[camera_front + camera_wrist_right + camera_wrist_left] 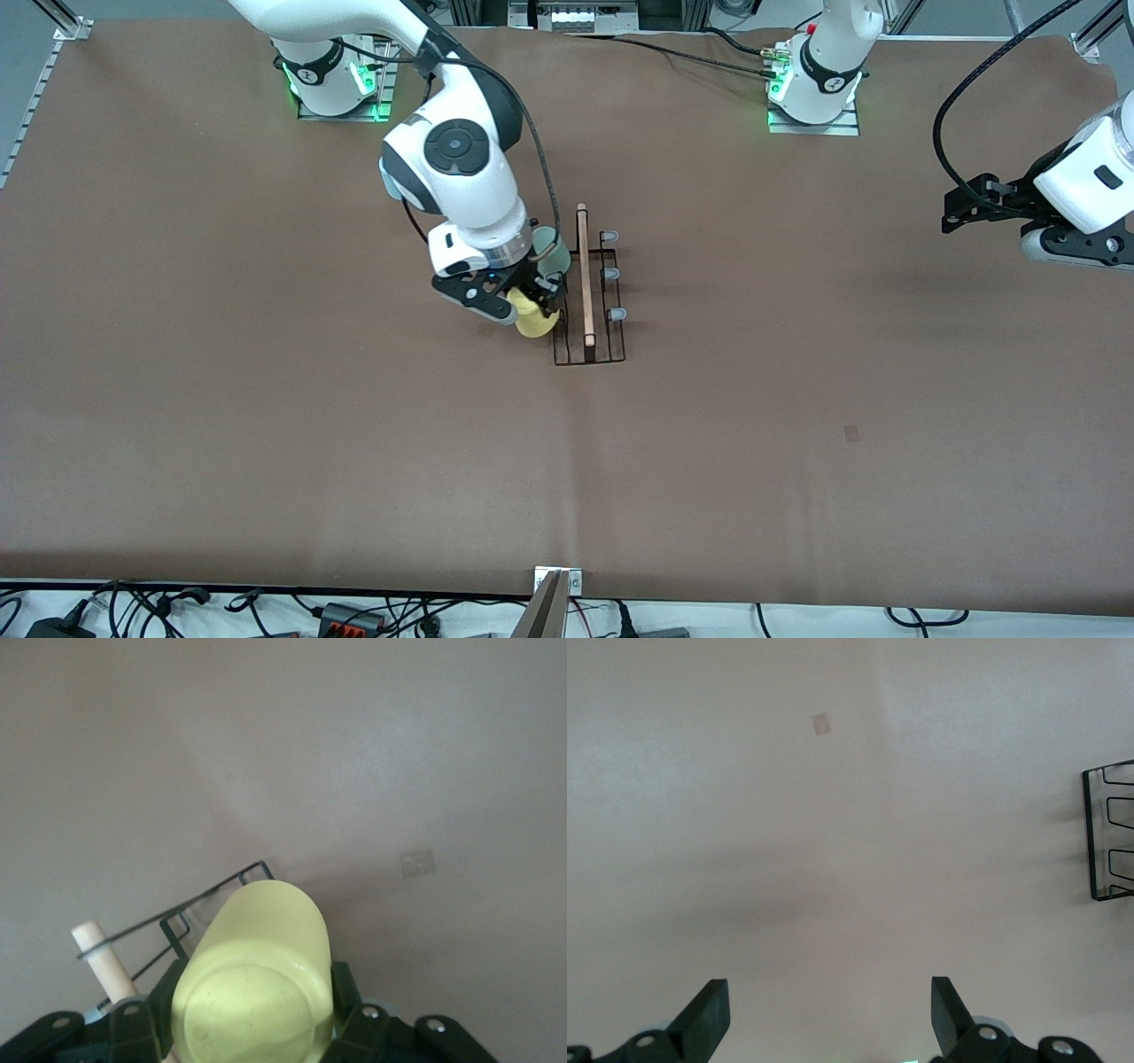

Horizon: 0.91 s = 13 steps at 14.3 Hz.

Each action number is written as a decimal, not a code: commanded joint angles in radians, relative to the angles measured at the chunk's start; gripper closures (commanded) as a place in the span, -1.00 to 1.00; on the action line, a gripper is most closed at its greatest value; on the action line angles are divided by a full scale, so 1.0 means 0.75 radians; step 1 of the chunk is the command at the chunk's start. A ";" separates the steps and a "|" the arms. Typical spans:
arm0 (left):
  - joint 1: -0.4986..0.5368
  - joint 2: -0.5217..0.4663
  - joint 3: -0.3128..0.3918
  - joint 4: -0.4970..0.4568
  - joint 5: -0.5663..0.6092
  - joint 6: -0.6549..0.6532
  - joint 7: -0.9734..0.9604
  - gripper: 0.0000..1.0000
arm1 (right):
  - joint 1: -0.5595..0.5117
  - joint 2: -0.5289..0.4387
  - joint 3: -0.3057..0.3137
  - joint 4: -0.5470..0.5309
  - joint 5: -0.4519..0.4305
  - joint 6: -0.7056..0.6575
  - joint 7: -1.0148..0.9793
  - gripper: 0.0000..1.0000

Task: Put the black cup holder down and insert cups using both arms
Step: 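Carry the yellow cup to the rack and lower it onto a peg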

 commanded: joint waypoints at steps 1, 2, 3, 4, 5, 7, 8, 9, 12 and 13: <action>-0.002 0.015 0.007 0.035 -0.030 -0.027 0.000 -1.00 | 0.028 0.019 -0.017 0.047 -0.030 -0.014 0.035 0.87; -0.002 0.015 0.007 0.035 -0.030 -0.027 0.000 -1.00 | 0.030 0.023 -0.017 0.045 -0.030 -0.001 0.037 0.87; -0.002 0.015 0.007 0.035 -0.030 -0.027 0.000 -1.00 | 0.032 0.037 -0.017 0.047 -0.030 0.023 0.037 0.86; -0.002 0.015 0.007 0.035 -0.030 -0.027 0.000 -1.00 | 0.050 0.050 -0.019 0.047 -0.032 0.046 0.037 0.79; -0.002 0.015 0.007 0.035 -0.030 -0.027 0.000 -1.00 | 0.064 0.062 -0.021 0.047 -0.034 0.072 0.035 0.77; -0.002 0.013 0.007 0.033 -0.030 -0.027 0.000 -1.00 | 0.085 0.078 -0.025 0.047 -0.044 0.089 0.037 0.65; -0.002 0.015 0.007 0.035 -0.030 -0.027 0.000 -1.00 | 0.087 0.089 -0.031 0.059 -0.046 0.089 0.035 0.08; -0.002 0.015 0.007 0.035 -0.030 -0.027 0.000 -1.00 | 0.085 0.093 -0.033 0.059 -0.046 0.089 0.035 -0.99; -0.002 0.013 0.007 0.035 -0.030 -0.027 0.000 -1.00 | 0.028 0.030 -0.068 0.039 -0.048 0.069 -0.047 -1.00; -0.002 0.013 0.007 0.035 -0.030 -0.027 0.000 -1.00 | -0.021 -0.033 -0.068 0.000 -0.040 0.040 -0.100 -1.00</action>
